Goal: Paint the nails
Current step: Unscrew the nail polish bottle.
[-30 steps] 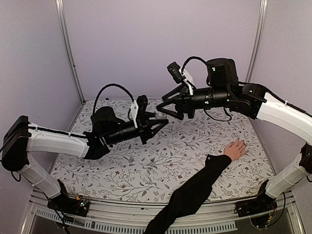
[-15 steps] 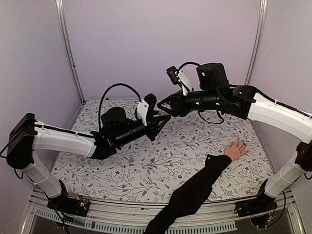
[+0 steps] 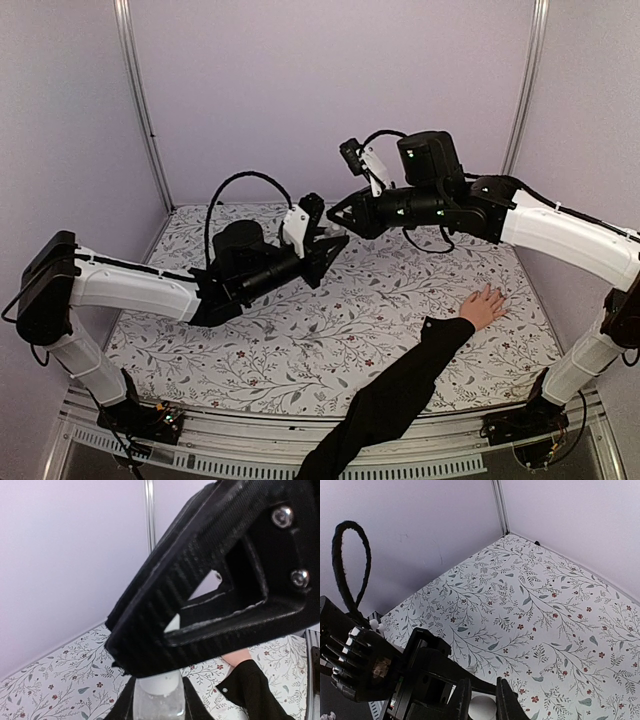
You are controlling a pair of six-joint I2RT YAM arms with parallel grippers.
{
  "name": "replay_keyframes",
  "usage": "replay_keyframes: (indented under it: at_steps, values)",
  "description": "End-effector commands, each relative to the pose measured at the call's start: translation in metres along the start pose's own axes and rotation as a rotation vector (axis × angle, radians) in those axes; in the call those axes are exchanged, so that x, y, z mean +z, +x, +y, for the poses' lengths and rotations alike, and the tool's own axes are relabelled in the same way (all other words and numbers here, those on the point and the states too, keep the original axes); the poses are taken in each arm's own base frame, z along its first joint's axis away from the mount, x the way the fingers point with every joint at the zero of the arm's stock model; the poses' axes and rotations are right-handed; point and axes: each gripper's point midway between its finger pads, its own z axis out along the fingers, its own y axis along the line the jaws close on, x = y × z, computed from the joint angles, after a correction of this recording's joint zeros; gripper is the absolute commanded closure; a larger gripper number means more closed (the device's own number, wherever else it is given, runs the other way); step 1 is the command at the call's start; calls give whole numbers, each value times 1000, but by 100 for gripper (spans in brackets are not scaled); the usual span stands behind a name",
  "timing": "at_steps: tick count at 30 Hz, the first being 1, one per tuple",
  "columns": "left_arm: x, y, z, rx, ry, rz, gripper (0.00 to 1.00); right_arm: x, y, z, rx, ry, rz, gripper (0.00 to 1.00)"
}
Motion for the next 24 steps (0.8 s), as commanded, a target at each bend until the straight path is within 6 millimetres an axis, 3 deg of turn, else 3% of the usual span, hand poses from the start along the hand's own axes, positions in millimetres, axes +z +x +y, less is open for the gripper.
replay_keyframes:
  at_steps: [1, 12, 20, 24]
  values:
    - [-3, -19, -12, 12, 68, -59, 100, -2, -15, 14, -33, -61, -35, 93]
    - [-26, -33, -38, -108, 399, -125, 100, -16, -14, 38, -163, -191, -44, 99]
    - [-65, -46, -87, -58, 783, -210, 100, -35, -7, 68, -303, -368, -51, 100]
    - [-76, -48, -98, -51, 884, -237, 100, -47, -1, 84, -351, -468, -52, 100]
